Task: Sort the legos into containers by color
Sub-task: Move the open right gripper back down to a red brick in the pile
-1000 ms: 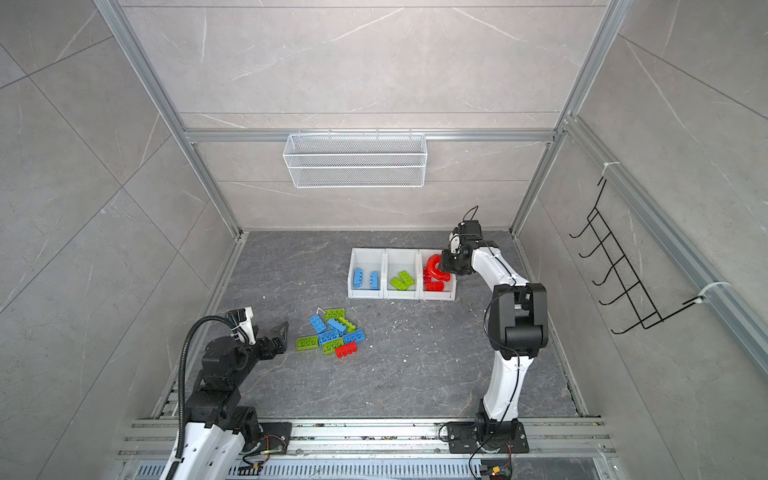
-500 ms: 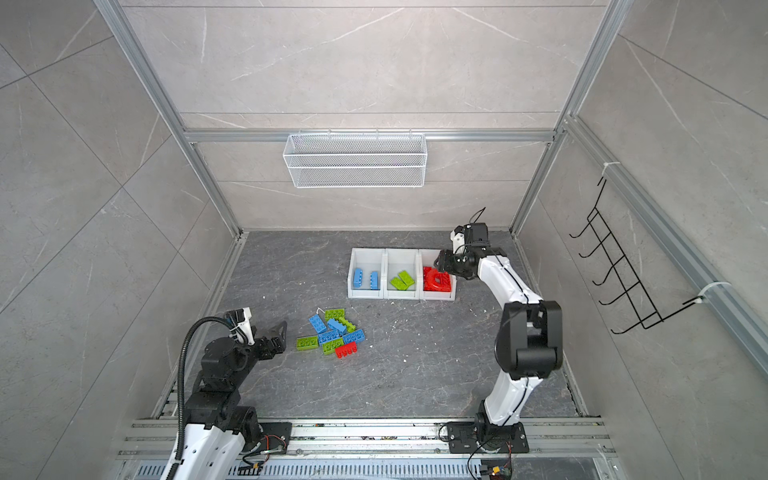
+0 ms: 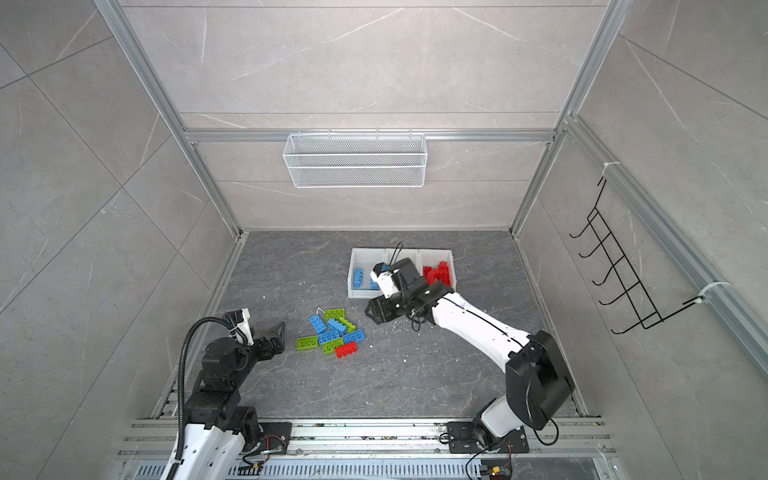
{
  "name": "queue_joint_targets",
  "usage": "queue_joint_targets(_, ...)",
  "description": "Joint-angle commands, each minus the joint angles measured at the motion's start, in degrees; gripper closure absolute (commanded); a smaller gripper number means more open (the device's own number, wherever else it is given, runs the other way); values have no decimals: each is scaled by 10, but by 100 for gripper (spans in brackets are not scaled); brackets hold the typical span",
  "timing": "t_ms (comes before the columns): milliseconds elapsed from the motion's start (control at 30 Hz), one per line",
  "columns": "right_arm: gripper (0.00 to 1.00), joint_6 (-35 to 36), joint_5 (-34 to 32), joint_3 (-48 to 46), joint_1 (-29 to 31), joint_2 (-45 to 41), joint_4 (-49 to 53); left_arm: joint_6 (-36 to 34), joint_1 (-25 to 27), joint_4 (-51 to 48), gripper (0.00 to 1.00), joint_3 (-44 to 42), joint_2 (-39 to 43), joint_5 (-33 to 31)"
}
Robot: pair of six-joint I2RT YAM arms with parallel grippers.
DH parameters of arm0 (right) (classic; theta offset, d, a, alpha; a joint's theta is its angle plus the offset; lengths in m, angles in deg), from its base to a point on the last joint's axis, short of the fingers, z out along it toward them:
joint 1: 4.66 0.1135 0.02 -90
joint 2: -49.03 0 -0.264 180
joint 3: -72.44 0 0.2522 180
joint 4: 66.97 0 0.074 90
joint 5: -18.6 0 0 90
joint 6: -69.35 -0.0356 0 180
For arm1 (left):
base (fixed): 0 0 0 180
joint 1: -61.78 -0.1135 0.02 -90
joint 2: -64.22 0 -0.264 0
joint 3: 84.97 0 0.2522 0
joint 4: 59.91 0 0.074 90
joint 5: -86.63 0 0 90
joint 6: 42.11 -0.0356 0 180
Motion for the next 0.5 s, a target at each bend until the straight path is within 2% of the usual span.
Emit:
queue_joint_targets(0, 29, -99, -60, -20, 49, 27, -9, 8, 0, 7, 0, 14, 2, -6)
queue_joint_targets(167, 19, -160, -135, -36, 122, 41, -34, 8, 0, 10, 0, 16, -6, -6)
queue_joint_targets(467, 16, -171, -176, 23, 178, 120, -9, 6, 0, 15, 0, 19, -20, 1)
